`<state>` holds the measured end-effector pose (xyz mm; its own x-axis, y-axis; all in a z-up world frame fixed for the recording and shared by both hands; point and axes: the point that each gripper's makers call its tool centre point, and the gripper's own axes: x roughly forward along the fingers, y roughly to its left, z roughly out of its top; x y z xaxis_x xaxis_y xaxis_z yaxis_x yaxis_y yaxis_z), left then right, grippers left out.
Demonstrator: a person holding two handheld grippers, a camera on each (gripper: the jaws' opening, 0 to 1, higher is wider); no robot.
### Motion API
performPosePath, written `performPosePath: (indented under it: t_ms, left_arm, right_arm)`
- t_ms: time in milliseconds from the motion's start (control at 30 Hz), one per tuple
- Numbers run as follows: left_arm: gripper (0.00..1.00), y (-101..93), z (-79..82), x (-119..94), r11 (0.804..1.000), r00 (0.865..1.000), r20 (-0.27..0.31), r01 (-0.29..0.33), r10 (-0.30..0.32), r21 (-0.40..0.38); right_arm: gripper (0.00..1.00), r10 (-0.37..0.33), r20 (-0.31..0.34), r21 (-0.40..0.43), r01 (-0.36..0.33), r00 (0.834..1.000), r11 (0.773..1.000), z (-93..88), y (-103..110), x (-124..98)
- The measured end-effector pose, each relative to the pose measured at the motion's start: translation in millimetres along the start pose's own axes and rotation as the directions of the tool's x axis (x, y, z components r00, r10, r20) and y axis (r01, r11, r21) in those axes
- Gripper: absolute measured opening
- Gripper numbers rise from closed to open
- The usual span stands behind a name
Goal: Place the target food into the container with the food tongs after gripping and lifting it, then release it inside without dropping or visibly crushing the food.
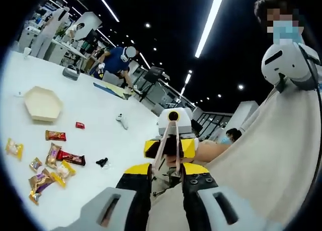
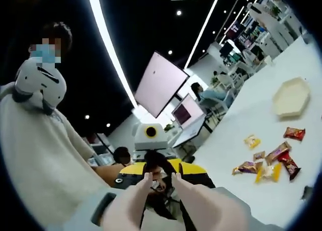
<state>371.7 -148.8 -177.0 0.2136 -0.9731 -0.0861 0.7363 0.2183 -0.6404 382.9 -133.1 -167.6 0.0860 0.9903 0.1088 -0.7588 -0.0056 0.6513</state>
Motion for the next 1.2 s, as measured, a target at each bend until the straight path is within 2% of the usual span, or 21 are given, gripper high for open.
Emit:
performPosePath:
  t_ms: [167, 267, 333, 433, 567, 600, 633, 700, 733, 800, 867, 933, 967, 1000, 1033, 1100, 1133, 1167, 1200]
  left_arm:
    - [0.23, 2.4, 7.4, 3, 1.0, 0.997, 0.068, -0.025, 0.023, 0.015]
    - [0.24, 6.4, 6.3, 3, 0.997, 0.995, 0.08, -0.056, 0.053, 0.044]
    - [0.24, 9.6, 2.6, 3, 0.995, 0.994, 0.072, -0.082, 0.077, 0.065]
    - [0.22, 16.8, -8.4, 1, 0.99, 0.993, 0.021, -0.119, 0.117, 0.074]
    - [0.26, 21.3, -11.3, -3, 0.987, 0.99, 0.023, -0.142, 0.141, 0.08]
    - [0.32, 22.4, -10.1, -4, 0.985, 0.988, 0.033, -0.153, 0.151, 0.081]
    - [0.43, 24.8, -6.4, -4, 0.981, 0.983, 0.05, -0.179, 0.175, 0.074]
    - [0.75, 21.3, 0.0, 0, 0.982, 0.981, 0.086, -0.179, 0.173, 0.065]
    - [0.82, 18.2, 1.6, 2, 0.983, 0.982, 0.093, -0.169, 0.162, 0.074]
    - [0.81, 22.0, 3.0, 4, 0.973, 0.977, 0.096, -0.199, 0.188, 0.119]
    - [0.82, 23.1, 2.7, 4, 0.97, 0.977, 0.095, -0.203, 0.192, 0.13]
    - [0.94, 30.0, 2.9, 6, 0.957, 0.969, 0.098, -0.239, 0.225, 0.164]
    - [1.0, 34.2, 8.1, 7, 0.945, 0.96, 0.131, -0.269, 0.247, 0.186]
    - [0.97, 32.9, 7.5, 7, 0.943, 0.96, 0.128, -0.272, 0.251, 0.191]
    - [0.98, 33.4, 7.8, 6, 0.934, 0.962, 0.125, -0.267, 0.243, 0.236]
    - [0.99, 34.3, 8.0, 6, 0.921, 0.96, 0.114, -0.278, 0.256, 0.271]
    - [0.99, 33.0, 6.6, 5, 0.933, 0.963, 0.107, -0.268, 0.249, 0.242]
    - [0.99, 30.0, 1.2, 7, 0.954, 0.972, 0.074, -0.235, 0.225, 0.184]
    - [0.99, 31.4, 3.4, 8, 0.954, 0.973, 0.09, -0.226, 0.212, 0.197]
  right_arm:
    - [0.24, -0.018, 0.037, 0.0, 0.018, 0.999, 1.0, 8.3, -4, -3]
    - [0.25, -0.043, 0.035, -0.049, 0.045, 0.998, 0.998, 9.2, -8, -5]
    - [0.25, -0.059, 0.029, -0.064, 0.061, 0.998, 0.996, 8.8, -11, -6]
    - [0.26, -0.08, 0.031, -0.074, 0.082, 0.996, 0.994, 10.5, -17, -12]
    - [0.26, -0.103, 0.057, -0.07, 0.106, 0.993, 0.992, 17.0, -24, -18]
    - [0.27, -0.107, 0.063, -0.069, 0.111, 0.992, 0.991, 18.7, -25, -19]
    - [0.27, -0.11, 0.071, -0.065, 0.114, 0.991, 0.991, 21.1, -26, -20]
    - [0.27, -0.115, 0.081, -0.059, 0.12, 0.99, 0.991, 23.8, -27, -21]
    - [0.28, -0.117, 0.083, -0.058, 0.122, 0.99, 0.991, 24.7, -28, -21]
    - [0.28, -0.124, 0.094, -0.06, 0.13, 0.988, 0.99, 27.6, -30, -22]
    - [0.28, -0.127, 0.098, -0.062, 0.134, 0.987, 0.989, 29.6, -31, -22]
    - [0.28, -0.131, 0.102, -0.071, 0.138, 0.986, 0.988, 31.7, -31, -23]
    - [0.28, -0.134, 0.104, -0.076, 0.142, 0.986, 0.987, 32.7, -31, -23]
    - [0.28, -0.135, 0.105, -0.077, 0.143, 0.985, 0.987, 33.0, -31, -23]
    - [0.28, -0.137, 0.106, -0.079, 0.145, 0.985, 0.986, 33.5, -32, -23]
    - [0.28, -0.141, 0.113, -0.081, 0.151, 0.984, 0.985, 34.7, -32, -24]
    - [0.28, -0.138, 0.131, -0.078, 0.149, 0.982, 0.986, 37.1, -32, -26]
    - [0.28, -0.128, 0.154, -0.063, 0.139, 0.98, 0.988, 40.8, -30, -27]
    - [0.28, -0.126, 0.16, -0.055, 0.137, 0.979, 0.989, 41.7, -30, -29]
